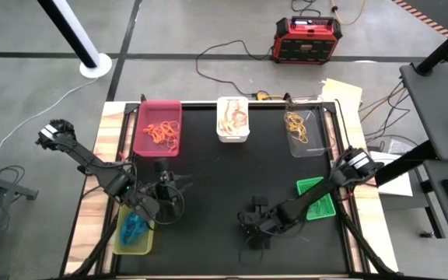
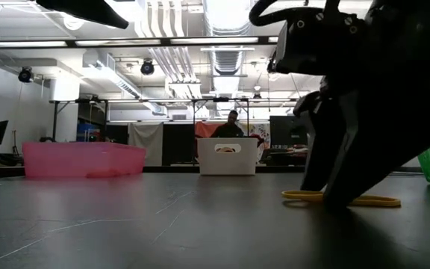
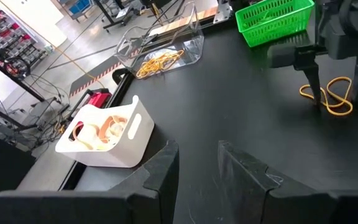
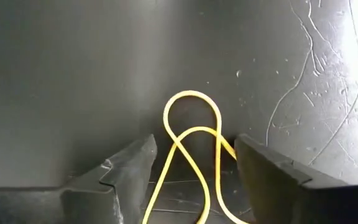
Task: Sort rubber bands into baskets
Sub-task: Put the yellow rubber band into the transparent bin
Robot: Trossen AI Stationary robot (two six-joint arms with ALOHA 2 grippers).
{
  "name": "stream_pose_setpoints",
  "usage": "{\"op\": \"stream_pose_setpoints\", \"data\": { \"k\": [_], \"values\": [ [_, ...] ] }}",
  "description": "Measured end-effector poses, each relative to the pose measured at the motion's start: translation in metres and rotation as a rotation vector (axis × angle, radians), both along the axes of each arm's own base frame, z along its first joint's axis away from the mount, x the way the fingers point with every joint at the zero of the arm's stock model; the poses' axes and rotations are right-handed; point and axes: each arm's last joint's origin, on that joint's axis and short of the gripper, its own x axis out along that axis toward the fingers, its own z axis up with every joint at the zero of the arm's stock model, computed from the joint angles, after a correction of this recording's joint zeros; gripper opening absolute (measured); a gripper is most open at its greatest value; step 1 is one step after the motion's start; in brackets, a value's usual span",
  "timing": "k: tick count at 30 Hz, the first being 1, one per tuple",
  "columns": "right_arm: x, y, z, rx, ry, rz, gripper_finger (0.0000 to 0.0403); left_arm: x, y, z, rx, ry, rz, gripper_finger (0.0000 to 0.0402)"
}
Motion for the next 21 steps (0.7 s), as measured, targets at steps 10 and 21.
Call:
{"op": "stream_pose_setpoints", "data": {
  "k": [10,21],
  "values": [
    [0.001,-0.003,-0.006,0.018,-0.008,0.007,0.0145,0.0,0.0,-0.001,0.0,0.002,0.0,0.0097],
    [-0.002,-0.01,0.002,-0.033,-0.019,0.03,0.001,0.0,0.0,-0.001,-0.001,-0.001,0.0,0.0097]
  ]
}}
